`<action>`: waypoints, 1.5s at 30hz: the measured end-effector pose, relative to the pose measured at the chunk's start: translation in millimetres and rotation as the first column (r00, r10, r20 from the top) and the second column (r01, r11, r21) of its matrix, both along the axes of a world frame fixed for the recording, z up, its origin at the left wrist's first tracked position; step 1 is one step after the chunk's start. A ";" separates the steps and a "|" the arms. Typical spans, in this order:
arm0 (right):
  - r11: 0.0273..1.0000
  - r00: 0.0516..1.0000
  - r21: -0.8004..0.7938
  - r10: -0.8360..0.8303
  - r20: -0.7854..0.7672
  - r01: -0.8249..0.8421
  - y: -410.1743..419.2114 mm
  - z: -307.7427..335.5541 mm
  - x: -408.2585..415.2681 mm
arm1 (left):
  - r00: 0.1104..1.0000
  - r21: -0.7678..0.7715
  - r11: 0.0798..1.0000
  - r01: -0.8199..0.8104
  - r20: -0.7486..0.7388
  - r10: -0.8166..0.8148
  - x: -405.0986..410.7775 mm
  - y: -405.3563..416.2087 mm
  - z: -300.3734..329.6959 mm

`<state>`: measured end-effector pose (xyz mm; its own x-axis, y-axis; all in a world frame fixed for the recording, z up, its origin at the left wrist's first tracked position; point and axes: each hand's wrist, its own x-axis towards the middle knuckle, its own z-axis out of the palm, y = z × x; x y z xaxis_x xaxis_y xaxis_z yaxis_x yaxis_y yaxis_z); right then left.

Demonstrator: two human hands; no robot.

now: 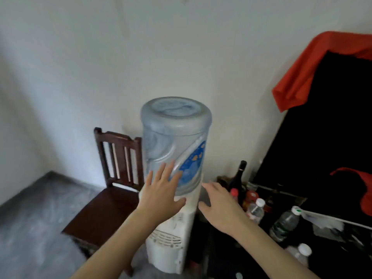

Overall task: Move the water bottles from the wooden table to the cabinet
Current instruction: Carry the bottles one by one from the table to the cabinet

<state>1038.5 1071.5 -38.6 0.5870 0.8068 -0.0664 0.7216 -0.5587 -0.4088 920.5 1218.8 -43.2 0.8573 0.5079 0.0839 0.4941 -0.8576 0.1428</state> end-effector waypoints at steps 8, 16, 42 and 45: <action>0.900 0.899 -0.013 0.436 0.049 -0.436 133.6 9.2 -169.7 | 0.874 0.003 0.874 -0.486 -0.014 0.486 -222.8 59.0 -4.9; 0.552 0.544 -0.068 0.833 0.103 -0.831 208.4 -4.0 -350.7 | 0.498 -0.028 0.499 -0.866 -0.118 0.859 -420.9 29.2 -20.1; -0.548 -0.577 -0.199 0.805 0.141 -0.813 140.3 -37.4 -728.8 | -0.595 -0.024 -0.609 -0.793 -0.190 0.781 -656.3 -205.7 -31.7; -0.558 -0.592 -0.211 0.788 0.169 -0.803 132.6 -32.4 -777.9 | -0.618 -0.032 -0.632 -0.775 -0.176 0.766 -703.4 -216.3 -30.3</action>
